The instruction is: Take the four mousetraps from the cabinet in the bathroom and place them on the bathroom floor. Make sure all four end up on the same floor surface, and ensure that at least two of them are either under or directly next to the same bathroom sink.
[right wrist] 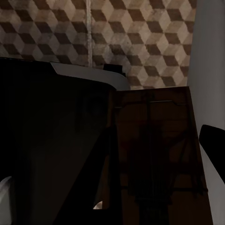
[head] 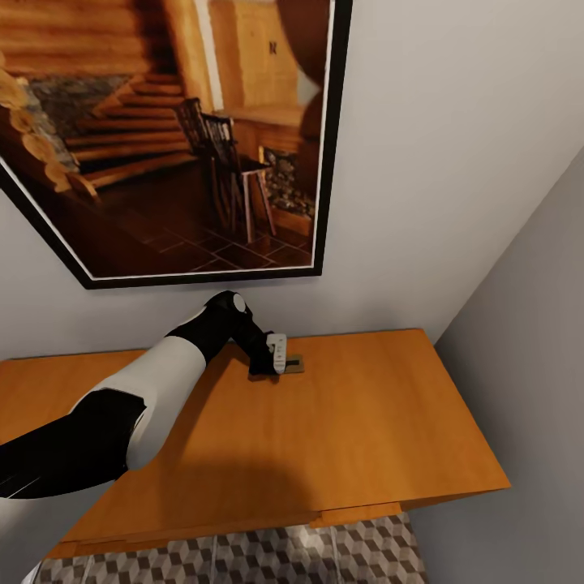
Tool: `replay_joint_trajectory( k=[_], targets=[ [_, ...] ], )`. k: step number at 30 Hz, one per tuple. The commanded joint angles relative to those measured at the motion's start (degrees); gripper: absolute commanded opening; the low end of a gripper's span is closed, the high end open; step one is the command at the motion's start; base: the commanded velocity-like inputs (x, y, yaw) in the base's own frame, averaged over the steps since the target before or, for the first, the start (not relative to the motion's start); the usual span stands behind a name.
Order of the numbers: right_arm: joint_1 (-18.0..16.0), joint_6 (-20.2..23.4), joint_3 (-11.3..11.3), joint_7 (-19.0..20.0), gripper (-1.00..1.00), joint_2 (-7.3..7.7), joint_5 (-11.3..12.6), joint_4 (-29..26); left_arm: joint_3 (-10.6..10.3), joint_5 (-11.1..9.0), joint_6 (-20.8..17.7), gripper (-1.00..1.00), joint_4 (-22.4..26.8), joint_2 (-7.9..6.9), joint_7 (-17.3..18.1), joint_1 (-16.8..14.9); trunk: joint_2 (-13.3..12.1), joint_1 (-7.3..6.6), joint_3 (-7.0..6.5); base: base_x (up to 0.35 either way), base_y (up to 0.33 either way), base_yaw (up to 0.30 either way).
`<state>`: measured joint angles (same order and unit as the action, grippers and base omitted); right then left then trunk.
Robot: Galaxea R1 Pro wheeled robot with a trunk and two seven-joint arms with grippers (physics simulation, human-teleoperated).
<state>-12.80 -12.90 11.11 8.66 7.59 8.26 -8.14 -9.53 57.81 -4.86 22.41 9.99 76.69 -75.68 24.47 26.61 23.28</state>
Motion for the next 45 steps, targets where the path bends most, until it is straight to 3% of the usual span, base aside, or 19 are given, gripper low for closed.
replay_joint_trajectory(
  k=[1,25,45],
  targets=[
    [-0.04,-0.20,0.39,0.21,-1.00,0.04,0.62,0.05,-0.40,0.47,-0.35,-1.00,-1.05,0.00,-0.04,0.01,0.05,0.05,0.10,0.000,0.000,0.000],
    [-0.04,-0.20,0.48,0.21,-1.00,0.05,0.62,0.07,-0.41,0.47,-0.42,-1.00,-1.07,0.00,-0.08,0.01,0.05,0.05,0.03,0.000,0.000,0.000],
    [-0.04,-0.20,0.46,0.21,-1.00,0.05,0.62,0.05,-0.44,0.47,-0.42,-1.00,-1.12,0.00,-0.13,0.01,0.05,0.05,-1.75,0.000,0.000,0.000]
  ],
)
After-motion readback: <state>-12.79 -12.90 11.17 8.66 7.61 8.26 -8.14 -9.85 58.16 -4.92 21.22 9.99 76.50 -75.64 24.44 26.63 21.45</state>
